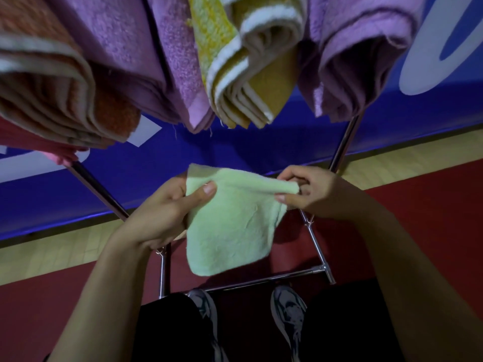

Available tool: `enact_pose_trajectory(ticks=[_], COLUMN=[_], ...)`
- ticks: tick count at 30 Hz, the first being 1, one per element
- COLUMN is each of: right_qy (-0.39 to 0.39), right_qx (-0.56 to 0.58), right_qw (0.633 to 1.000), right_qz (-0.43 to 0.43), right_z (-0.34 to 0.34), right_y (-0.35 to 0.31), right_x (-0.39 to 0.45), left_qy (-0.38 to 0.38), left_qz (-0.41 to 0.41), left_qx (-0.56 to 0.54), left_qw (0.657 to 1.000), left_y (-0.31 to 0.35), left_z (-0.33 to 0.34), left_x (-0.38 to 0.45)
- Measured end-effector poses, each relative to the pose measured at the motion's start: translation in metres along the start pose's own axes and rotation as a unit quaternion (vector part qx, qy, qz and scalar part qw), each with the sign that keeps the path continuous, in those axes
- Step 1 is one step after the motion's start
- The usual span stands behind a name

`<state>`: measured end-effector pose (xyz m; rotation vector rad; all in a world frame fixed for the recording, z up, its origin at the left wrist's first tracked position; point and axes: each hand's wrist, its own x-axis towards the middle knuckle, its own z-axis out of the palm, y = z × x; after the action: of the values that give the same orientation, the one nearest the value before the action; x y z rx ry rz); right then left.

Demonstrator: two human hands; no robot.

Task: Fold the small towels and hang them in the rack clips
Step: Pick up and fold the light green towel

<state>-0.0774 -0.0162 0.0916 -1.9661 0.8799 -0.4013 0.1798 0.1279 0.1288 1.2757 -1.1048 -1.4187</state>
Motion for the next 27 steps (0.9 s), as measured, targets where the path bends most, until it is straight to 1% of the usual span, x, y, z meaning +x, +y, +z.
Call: enact_pose_trajectory(ticks=[2, 4, 6, 8, 10, 11, 13, 14, 16, 19, 21, 24, 27], right_qy=[0.017, 0.017, 0.015, 0.022, 0.03, 0.027, 0.008, -0.007, -0.038, -0.068, -0.078, -0.051, -0.015], right_qx=[0.04, 0.082, 0.136, 0.164, 0.136, 0.11, 0.063, 0.061, 0.106, 0.215, 0.24, 0.216, 0.226], right_qw=[0.999, 0.996, 0.99, 0.985, 0.989, 0.993, 0.998, 0.998, 0.993, 0.974, 0.967, 0.975, 0.974], right_qz=[-0.009, -0.032, -0.046, -0.045, -0.043, -0.043, -0.032, -0.026, -0.037, -0.032, -0.02, -0.014, 0.0], right_z=[-0.005, -0.007, -0.005, -0.002, 0.003, 0.005, 0.007, 0.007, 0.005, 0.004, 0.008, 0.011, 0.011], right_y=[0.002, -0.003, -0.01, -0.016, -0.015, -0.014, -0.012, -0.013, -0.017, -0.019, -0.019, -0.022, -0.017], right_x=[0.0, -0.001, -0.004, -0.004, 0.0, 0.001, 0.003, 0.003, 0.0, -0.003, -0.004, 0.0, 0.007], left_qy=[0.014, 0.03, 0.041, 0.067, 0.095, 0.096, 0.086, 0.084, 0.087, 0.089, 0.091, 0.082, 0.027], left_qz=[-0.004, -0.006, -0.004, -0.014, -0.033, -0.041, -0.048, -0.046, -0.033, 0.009, 0.03, 0.05, 0.056], left_qx=[-0.06, -0.109, -0.136, -0.136, -0.112, -0.097, -0.075, -0.071, -0.077, -0.121, -0.149, -0.171, -0.175], left_qw=[0.998, 0.994, 0.99, 0.988, 0.989, 0.99, 0.992, 0.993, 0.993, 0.989, 0.984, 0.981, 0.983], left_y=[0.001, 0.001, 0.0, 0.001, 0.0, -0.001, -0.004, -0.005, -0.006, -0.004, -0.003, -0.002, -0.002], left_z=[0.001, 0.0, -0.001, -0.002, -0.001, -0.001, 0.0, 0.0, -0.002, -0.002, -0.001, -0.003, -0.007], left_x=[-0.001, -0.001, 0.001, 0.003, 0.006, 0.007, 0.008, 0.008, 0.007, 0.007, 0.007, 0.006, 0.001])
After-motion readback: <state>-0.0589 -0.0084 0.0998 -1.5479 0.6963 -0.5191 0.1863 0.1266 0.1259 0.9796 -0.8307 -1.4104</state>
